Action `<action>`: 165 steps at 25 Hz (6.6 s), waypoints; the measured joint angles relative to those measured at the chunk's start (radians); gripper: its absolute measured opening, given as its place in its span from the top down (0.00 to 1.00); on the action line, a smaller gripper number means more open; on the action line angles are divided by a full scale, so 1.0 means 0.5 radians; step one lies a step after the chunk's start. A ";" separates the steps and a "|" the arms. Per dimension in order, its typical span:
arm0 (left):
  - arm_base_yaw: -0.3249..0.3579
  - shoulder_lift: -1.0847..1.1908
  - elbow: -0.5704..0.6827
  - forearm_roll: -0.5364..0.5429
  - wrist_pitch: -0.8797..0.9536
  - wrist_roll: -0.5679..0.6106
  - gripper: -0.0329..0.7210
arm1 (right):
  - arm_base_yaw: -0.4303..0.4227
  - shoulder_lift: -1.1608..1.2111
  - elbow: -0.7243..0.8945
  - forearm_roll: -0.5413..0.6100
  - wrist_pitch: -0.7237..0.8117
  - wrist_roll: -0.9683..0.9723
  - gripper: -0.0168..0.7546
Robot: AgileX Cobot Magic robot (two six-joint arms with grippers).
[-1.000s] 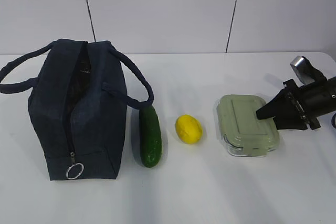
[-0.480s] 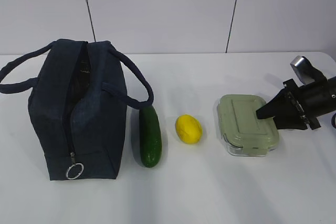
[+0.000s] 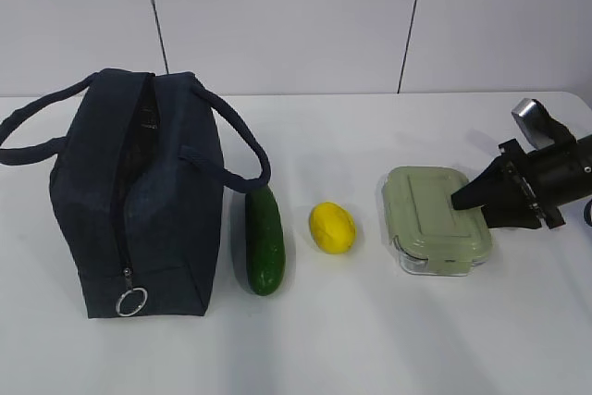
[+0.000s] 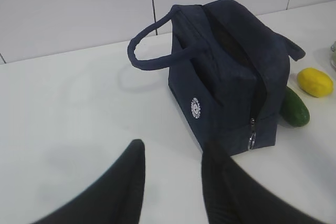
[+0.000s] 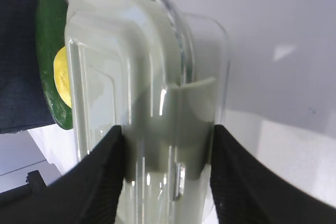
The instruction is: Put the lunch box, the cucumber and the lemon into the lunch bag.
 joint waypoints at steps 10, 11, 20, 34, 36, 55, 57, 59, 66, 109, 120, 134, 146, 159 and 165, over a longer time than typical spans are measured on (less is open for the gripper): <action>0.000 0.000 0.000 0.000 0.000 0.000 0.61 | 0.000 0.000 0.000 0.003 -0.005 0.002 0.53; 0.000 0.000 0.000 0.000 0.000 0.000 0.61 | 0.000 0.000 0.000 0.003 -0.005 0.002 0.53; 0.000 0.000 0.000 0.000 0.000 0.000 0.61 | 0.000 -0.035 0.004 -0.010 -0.039 0.018 0.53; 0.000 0.000 0.000 0.000 0.000 0.000 0.61 | 0.003 -0.079 0.008 -0.015 -0.060 0.117 0.53; 0.000 0.000 0.000 0.000 0.000 0.000 0.61 | 0.003 -0.079 0.008 -0.015 -0.060 0.131 0.53; 0.000 0.000 0.000 0.000 0.000 0.000 0.61 | 0.020 -0.184 0.015 0.025 -0.067 0.240 0.53; 0.000 0.000 0.000 0.000 0.000 0.000 0.61 | 0.049 -0.184 0.015 0.025 -0.067 0.240 0.53; 0.000 0.000 0.000 0.000 0.000 0.000 0.61 | 0.086 -0.184 0.015 0.025 -0.067 0.244 0.53; 0.000 0.000 0.000 0.000 0.000 0.000 0.61 | 0.122 -0.272 0.015 0.025 -0.060 0.274 0.53; 0.000 0.838 -0.258 -0.527 -0.262 -0.309 0.34 | 0.188 -0.534 0.020 0.073 -0.027 0.503 0.53; 0.000 1.557 -0.299 -0.759 -0.551 -0.278 0.34 | 0.220 -0.584 0.020 0.091 -0.027 0.507 0.53; 0.043 2.353 -0.644 -1.165 -0.737 0.166 0.34 | 0.275 -0.593 0.020 0.100 -0.020 0.511 0.53; 0.348 2.995 -1.019 -1.591 -0.254 0.659 0.34 | 0.275 -0.596 0.020 0.104 -0.020 0.511 0.53; 0.352 3.284 -1.027 -1.844 -0.254 0.898 0.35 | 0.275 -0.600 0.020 0.105 -0.020 0.515 0.53; 0.352 3.344 -1.027 -1.897 -0.229 0.932 0.49 | 0.275 -0.604 0.020 0.108 -0.018 0.521 0.53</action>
